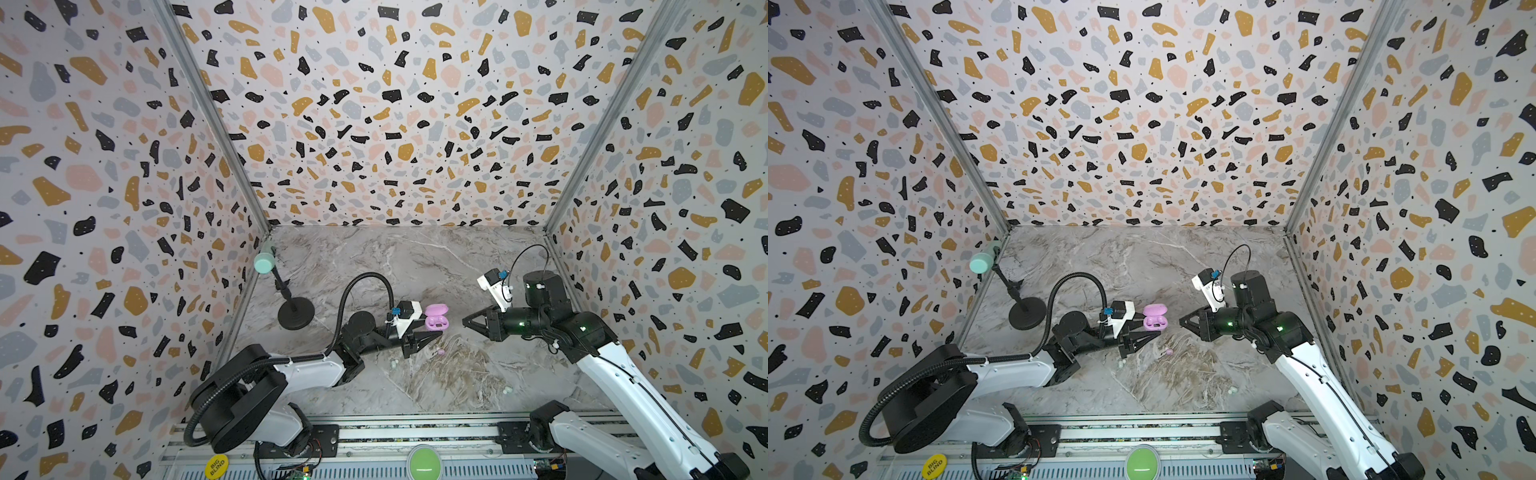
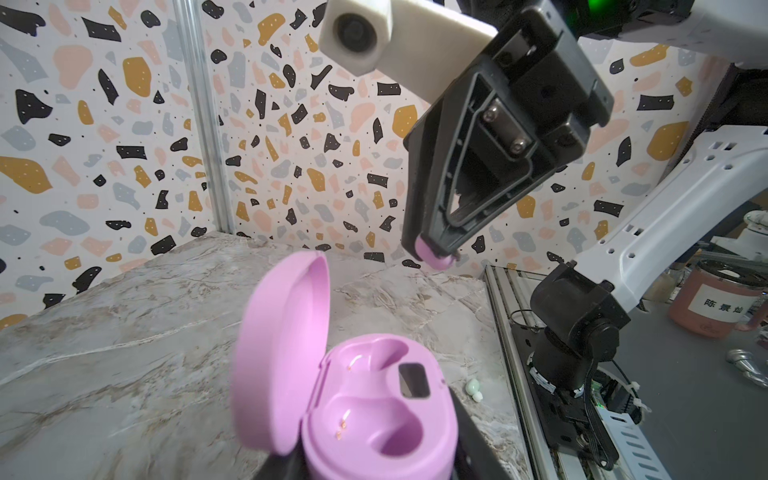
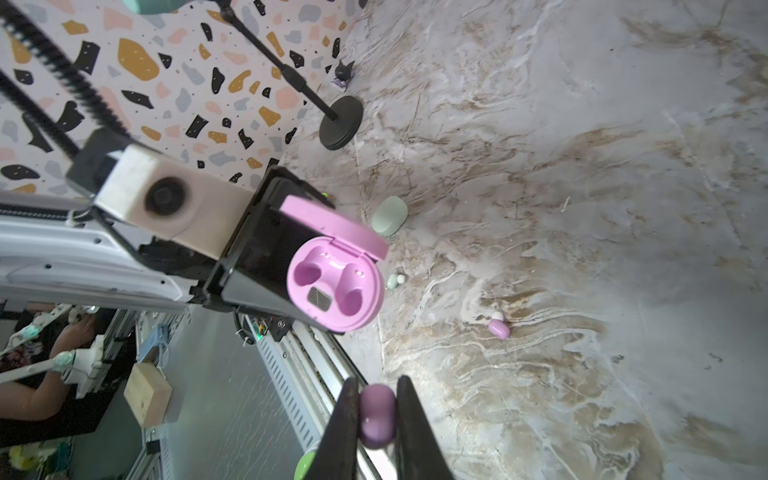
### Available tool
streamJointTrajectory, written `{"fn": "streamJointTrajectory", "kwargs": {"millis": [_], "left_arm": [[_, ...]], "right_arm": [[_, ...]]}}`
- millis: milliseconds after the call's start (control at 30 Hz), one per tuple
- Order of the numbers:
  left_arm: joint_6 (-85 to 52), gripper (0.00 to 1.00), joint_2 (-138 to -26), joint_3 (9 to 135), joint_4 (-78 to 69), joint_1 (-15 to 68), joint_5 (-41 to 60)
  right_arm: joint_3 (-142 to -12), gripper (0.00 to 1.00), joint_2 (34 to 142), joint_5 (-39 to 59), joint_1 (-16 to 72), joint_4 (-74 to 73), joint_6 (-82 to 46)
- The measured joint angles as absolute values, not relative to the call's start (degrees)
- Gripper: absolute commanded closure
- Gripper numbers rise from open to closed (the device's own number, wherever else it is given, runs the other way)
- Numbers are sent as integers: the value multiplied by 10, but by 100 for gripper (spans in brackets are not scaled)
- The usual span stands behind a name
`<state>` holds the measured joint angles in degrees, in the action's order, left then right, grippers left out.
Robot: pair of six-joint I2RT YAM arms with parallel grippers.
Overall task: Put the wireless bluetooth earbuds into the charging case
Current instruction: 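Carry the pink earbud to the open case held by the left gripper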
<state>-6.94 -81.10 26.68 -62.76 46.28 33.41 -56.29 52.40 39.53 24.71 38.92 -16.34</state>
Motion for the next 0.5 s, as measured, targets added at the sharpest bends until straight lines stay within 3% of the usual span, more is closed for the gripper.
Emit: {"fn": "streamJointTrajectory", "kwargs": {"millis": [500], "left_arm": [[-72,91,-823,279,-646,474,381]], "right_arm": [[-563,87,548,480,284,347,-157]]}}
